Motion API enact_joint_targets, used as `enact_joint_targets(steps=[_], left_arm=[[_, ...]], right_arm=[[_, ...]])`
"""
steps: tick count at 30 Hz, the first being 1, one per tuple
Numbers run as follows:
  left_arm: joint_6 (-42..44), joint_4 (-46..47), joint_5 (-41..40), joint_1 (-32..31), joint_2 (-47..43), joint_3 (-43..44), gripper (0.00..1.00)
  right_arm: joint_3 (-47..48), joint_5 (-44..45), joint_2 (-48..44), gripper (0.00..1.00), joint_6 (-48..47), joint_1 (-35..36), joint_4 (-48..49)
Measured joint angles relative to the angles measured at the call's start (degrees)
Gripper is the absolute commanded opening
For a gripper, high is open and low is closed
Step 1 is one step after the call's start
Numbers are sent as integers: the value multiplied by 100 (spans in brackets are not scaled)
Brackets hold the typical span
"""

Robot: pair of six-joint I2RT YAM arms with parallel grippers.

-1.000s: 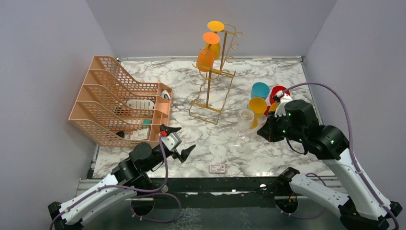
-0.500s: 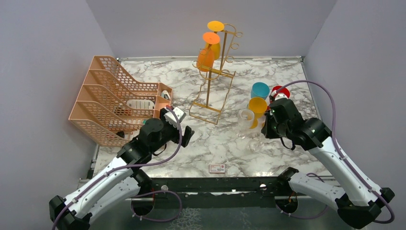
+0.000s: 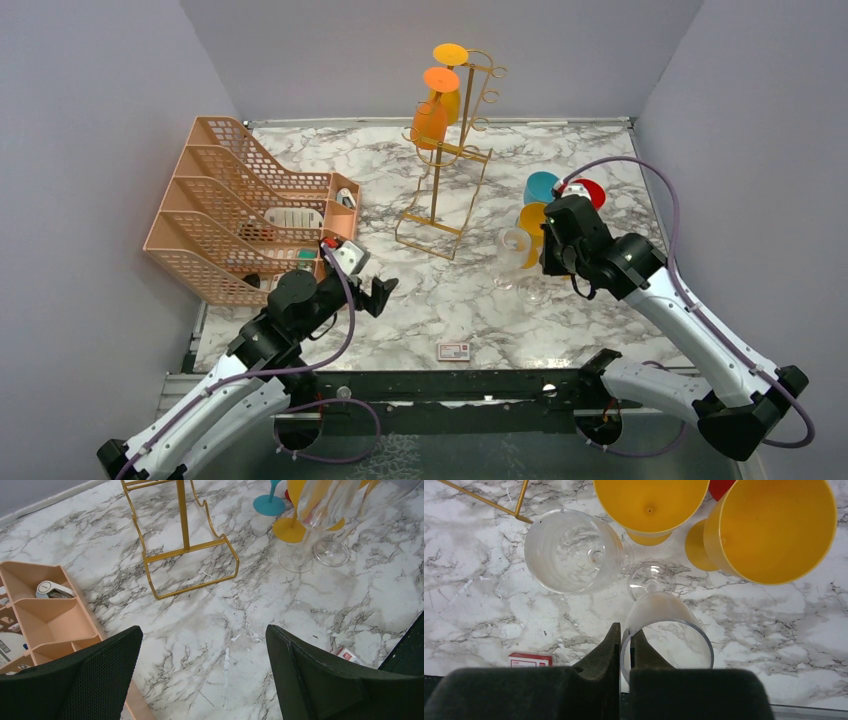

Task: Take the wine glass off the wine glass rack
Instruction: Place the wine glass at the center of the board.

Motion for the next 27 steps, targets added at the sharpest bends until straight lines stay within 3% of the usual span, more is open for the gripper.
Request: enact_joint_targets(steps=[27], left_arm=[[11, 79, 26, 2, 111, -57, 99]], right_arm=[[13, 284, 166, 16, -197, 0, 186]])
